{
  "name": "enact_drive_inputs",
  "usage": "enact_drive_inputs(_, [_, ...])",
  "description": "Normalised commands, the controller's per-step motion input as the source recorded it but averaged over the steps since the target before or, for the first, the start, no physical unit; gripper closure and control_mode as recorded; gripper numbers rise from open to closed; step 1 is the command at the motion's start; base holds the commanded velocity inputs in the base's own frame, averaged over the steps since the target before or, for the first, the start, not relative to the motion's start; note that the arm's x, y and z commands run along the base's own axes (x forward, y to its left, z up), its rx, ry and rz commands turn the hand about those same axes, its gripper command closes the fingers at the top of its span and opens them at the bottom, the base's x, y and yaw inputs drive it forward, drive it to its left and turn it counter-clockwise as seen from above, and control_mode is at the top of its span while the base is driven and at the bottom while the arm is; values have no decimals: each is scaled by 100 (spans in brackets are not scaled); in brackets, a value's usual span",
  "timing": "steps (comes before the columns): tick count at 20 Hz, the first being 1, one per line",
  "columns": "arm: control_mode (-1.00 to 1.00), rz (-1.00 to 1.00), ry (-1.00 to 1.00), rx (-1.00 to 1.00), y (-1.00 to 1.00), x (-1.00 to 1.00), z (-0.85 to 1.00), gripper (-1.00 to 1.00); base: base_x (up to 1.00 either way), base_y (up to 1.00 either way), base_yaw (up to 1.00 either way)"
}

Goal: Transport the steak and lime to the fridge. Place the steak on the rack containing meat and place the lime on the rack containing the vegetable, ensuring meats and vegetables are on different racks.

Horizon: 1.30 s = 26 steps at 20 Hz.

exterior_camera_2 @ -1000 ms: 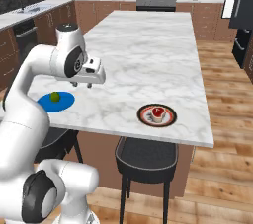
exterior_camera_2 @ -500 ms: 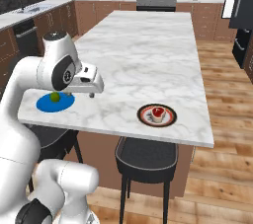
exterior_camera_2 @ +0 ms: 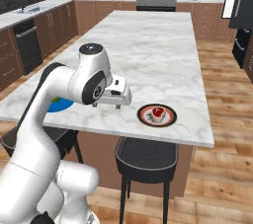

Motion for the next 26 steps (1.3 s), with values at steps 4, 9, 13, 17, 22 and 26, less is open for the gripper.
enact_drive_inputs(4, [-100,0,2,4,-64,19,-26,-100,0,0,0])
enact_drive_inputs(9, [-100,0,1,1,-48,29,-17,-100,0,0,0])
enact_drive_inputs(13, [-100,1,5,0,-36,42,-34,-100,0,0,0])
enact_drive_inputs(17, [-100,2,5,0,-35,41,-33,-100,0,0,0])
enact_drive_inputs(22, [-100,4,9,3,-26,44,-41,-100,0,0,0])
enact_drive_inputs(26, [-100,6,9,5,-1,45,-50,-100,0,0,0])
